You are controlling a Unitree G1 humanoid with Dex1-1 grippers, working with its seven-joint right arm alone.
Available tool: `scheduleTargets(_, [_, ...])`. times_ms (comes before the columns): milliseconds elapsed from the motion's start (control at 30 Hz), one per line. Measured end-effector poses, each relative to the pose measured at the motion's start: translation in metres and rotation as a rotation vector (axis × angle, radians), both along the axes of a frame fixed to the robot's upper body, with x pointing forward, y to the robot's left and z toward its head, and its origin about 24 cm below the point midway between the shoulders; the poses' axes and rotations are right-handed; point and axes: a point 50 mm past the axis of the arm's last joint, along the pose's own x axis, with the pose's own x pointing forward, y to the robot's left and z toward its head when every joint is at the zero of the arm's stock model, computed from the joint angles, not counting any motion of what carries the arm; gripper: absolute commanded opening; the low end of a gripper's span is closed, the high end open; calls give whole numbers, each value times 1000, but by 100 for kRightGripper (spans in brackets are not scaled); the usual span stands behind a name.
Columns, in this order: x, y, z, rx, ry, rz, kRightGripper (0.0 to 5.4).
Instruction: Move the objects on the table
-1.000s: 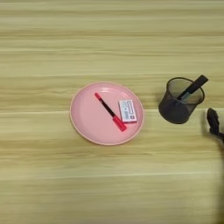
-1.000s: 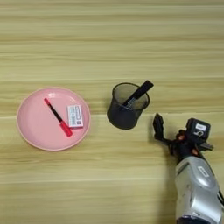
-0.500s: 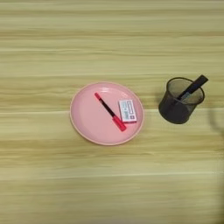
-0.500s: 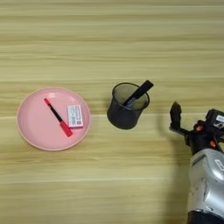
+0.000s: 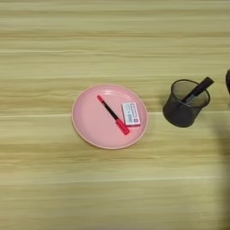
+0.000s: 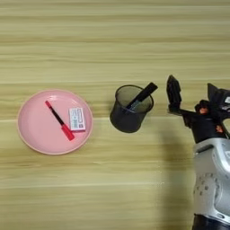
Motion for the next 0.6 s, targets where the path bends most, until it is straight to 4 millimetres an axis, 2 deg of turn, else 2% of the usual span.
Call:
scheduleTargets(200, [8,26,-3,5,12,144,535])
scheduleTargets(433, [16,35,-14,42,56,205,535])
scheduleTargets(600, [21,33,-22,67,82,208,535])
